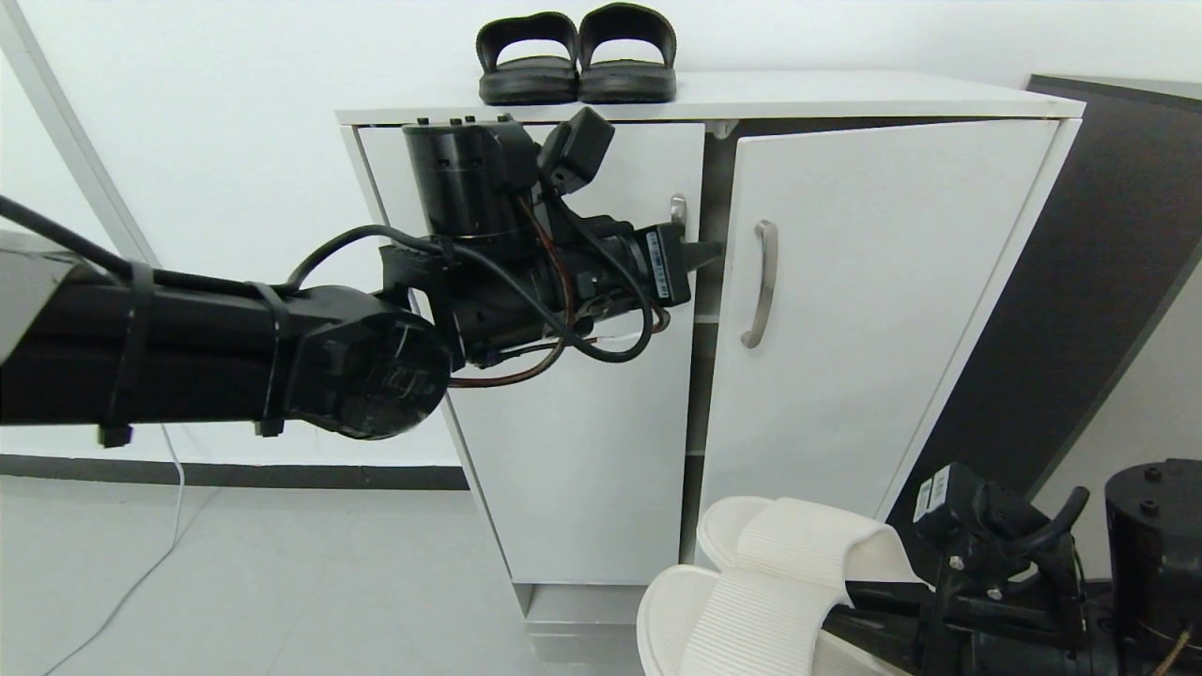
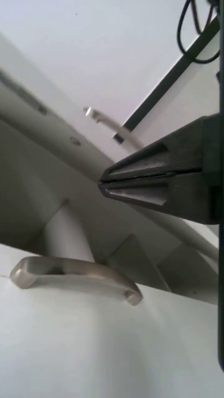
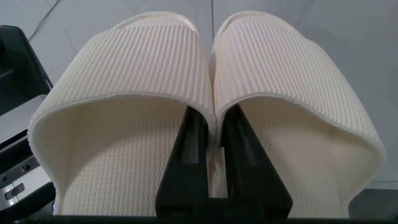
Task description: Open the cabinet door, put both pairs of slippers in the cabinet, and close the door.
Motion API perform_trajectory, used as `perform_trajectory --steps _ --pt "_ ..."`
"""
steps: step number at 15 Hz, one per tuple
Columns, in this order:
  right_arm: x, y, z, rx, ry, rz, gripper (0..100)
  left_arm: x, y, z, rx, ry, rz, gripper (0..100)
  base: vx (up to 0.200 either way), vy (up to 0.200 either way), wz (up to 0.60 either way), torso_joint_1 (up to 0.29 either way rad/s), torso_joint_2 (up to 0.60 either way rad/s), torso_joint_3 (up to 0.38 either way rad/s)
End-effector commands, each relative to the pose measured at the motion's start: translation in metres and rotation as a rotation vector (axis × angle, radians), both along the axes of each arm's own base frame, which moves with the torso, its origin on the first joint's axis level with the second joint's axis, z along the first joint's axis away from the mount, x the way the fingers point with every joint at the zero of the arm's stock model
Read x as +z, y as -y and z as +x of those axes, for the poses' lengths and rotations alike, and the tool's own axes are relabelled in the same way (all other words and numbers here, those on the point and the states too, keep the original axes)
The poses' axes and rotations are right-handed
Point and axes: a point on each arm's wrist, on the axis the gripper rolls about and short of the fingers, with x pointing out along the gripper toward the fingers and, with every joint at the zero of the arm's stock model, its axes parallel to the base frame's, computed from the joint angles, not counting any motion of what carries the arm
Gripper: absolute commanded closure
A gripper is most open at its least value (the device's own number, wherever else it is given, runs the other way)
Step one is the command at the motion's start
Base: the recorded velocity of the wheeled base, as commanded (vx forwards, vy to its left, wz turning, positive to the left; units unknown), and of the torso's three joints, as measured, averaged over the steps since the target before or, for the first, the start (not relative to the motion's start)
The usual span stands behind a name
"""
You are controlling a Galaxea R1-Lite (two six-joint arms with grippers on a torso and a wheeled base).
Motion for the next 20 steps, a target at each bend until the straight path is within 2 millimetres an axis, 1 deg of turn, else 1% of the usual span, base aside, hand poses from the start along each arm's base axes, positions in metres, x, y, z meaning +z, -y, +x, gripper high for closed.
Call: perform_trajectory --steps 1,5,9,10,12,13,15,16,17,19,20 --pt "-0.001 -0.001 0.000 0.004 -0.002 -0.002 100 -0.007 0.007 0.009 0.000 -0.008 0.006 100 0.000 0.000 0.00 0.000 0.00 0.000" --pt "-0.002 -0.002 -0.001 0.010 -0.007 -0.005 100 -0.010 0.012 0.015 0.000 -0.008 0.006 100 0.000 0.000 0.00 0.000 0.00 0.000" --pt "-0.007 -0.001 -0.005 0.023 -0.020 -0.020 100 -0.009 0.014 0.011 -0.010 -0.016 -0.010 100 -0.200 0.000 0.00 0.002 0.00 0.004" --pt "-0.007 -0.001 -0.006 0.026 -0.021 -0.021 100 -0.013 0.020 0.005 -0.029 -0.016 -0.010 100 -0.200 0.000 0.00 -0.002 -0.01 0.007" --pt "-0.007 -0.002 -0.006 0.032 -0.021 -0.021 100 -0.015 0.030 -0.014 -0.080 0.009 -0.028 100 -0.200 0.000 0.00 0.000 0.00 0.007" --pt "-0.008 -0.002 -0.007 0.032 -0.022 -0.022 100 -0.016 0.038 -0.021 -0.107 0.022 -0.040 100 -0.200 0.000 0.00 0.002 0.00 0.002" --pt "-0.008 -0.002 -0.007 0.033 -0.022 -0.022 100 -0.018 0.046 -0.029 -0.137 0.030 -0.049 100 -0.200 0.000 0.00 -0.002 0.00 0.009" --pt "-0.007 -0.002 -0.007 0.033 -0.021 -0.021 100 -0.018 0.047 -0.030 -0.140 0.030 -0.049 100 -0.200 0.000 0.00 0.002 0.01 0.007" --pt "-0.007 -0.002 -0.007 0.033 -0.023 -0.020 100 -0.018 0.047 -0.030 -0.140 0.030 -0.049 100 0.000 0.000 0.00 0.000 0.00 0.000" --pt "-0.007 -0.003 -0.006 0.029 -0.021 -0.016 100 -0.019 0.040 -0.027 -0.112 0.023 -0.042 100 0.000 0.000 0.00 0.000 0.00 0.000" --pt "-0.006 -0.004 -0.002 0.018 -0.023 -0.013 100 -0.019 0.025 -0.029 -0.044 0.012 -0.031 100 0.000 0.000 0.00 0.000 0.00 0.000"
